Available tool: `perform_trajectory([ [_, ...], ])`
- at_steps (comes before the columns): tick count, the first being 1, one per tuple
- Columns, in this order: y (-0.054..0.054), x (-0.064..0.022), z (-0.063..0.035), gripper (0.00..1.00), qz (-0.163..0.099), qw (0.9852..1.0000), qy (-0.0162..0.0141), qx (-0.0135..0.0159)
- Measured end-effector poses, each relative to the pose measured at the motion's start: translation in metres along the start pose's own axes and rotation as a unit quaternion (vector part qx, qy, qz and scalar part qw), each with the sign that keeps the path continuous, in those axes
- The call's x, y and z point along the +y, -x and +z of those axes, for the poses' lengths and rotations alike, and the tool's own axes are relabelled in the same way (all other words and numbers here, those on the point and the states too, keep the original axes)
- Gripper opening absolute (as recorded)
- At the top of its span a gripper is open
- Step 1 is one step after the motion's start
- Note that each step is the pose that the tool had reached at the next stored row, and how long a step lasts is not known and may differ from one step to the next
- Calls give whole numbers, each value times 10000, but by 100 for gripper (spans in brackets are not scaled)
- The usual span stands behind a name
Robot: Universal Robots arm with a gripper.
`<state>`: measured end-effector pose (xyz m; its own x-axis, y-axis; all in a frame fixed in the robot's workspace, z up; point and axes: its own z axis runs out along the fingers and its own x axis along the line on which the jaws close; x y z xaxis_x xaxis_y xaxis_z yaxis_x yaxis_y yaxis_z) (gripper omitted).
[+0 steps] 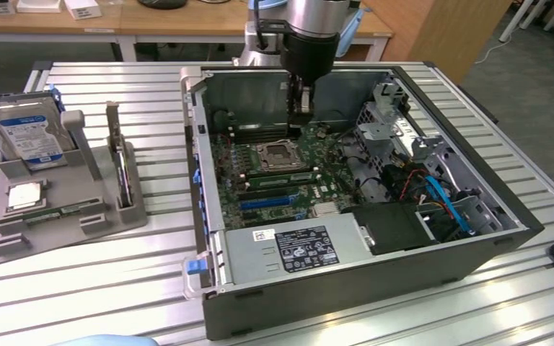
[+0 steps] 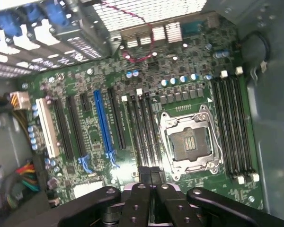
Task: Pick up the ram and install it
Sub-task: 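Press down the ram until it locks into place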
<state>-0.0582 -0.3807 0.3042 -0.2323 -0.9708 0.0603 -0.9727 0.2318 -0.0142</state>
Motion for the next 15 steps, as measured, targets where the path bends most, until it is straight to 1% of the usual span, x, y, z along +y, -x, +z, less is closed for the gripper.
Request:
perform_trajectory([
  [4,0,0,2,10,327,9995,20,4],
  [9,0,0,3,10,572,9984,34,7],
  [11,0,0,3,10,679,9977,41,8],
  [15,1,0,3,10,906,9959,56,9],
])
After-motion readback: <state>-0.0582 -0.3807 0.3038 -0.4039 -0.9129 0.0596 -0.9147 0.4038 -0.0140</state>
